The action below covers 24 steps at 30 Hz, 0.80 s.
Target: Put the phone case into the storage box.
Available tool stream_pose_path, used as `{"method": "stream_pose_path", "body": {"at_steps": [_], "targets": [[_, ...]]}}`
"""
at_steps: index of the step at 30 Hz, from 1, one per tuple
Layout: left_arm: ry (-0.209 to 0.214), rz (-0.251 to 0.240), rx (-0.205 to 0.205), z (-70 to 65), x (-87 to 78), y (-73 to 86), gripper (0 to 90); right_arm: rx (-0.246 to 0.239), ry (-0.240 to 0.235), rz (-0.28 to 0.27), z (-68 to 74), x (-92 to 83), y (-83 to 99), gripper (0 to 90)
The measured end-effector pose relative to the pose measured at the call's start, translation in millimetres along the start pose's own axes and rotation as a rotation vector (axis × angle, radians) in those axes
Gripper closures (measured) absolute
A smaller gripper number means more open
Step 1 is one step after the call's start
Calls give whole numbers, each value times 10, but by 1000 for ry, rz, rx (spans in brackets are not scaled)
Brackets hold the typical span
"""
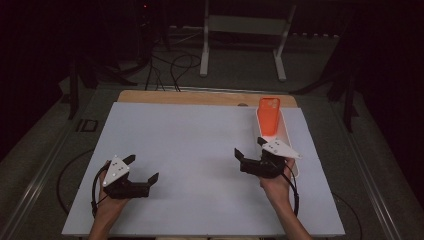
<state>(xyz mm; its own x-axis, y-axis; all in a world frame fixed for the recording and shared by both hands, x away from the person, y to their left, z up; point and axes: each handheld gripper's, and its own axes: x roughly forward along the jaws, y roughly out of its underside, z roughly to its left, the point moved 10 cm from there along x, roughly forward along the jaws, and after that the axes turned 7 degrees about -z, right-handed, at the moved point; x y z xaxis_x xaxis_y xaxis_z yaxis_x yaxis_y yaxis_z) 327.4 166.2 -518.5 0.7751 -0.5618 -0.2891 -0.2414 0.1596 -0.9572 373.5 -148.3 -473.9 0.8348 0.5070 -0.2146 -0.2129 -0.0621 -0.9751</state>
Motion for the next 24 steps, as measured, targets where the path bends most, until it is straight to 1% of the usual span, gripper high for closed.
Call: {"method": "stream_pose_path", "body": {"at_steps": [2,3,5,7,10,11,14,15,17,18,20,24], "targets": [[1,0,0,-5,-1,1,4,-5,0,0,11,-10,22,89],[1,0,0,-5,-2,1,3,-23,-12,0,46,-42,91,89],[1,0,1,-4,-3,1,3,-23,-18,0,60,-53,115,89],[2,-1,1,-4,-3,1,3,-28,-38,-7,102,-108,219,108],[4,0,5,-10,1,3,3,-34,-49,-15,133,-159,302,108],[4,1,5,-12,1,4,3,-34,-49,-15,133,-159,302,108],[6,-1,7,-19,-1,2,3,-38,-80,-12,185,-221,378,108],[6,-1,8,-18,-3,1,3,-38,-80,-12,185,-221,378,108],[6,-2,7,-16,-6,2,3,-55,-94,-7,208,-245,427,107],[7,-2,9,-15,-8,3,3,-55,-97,-7,215,-255,447,107],[14,-6,10,-23,-12,2,1,-71,-106,-16,244,-287,463,107],[23,-15,15,-25,-27,-4,1,-80,-115,-26,263,-325,468,107]]}}
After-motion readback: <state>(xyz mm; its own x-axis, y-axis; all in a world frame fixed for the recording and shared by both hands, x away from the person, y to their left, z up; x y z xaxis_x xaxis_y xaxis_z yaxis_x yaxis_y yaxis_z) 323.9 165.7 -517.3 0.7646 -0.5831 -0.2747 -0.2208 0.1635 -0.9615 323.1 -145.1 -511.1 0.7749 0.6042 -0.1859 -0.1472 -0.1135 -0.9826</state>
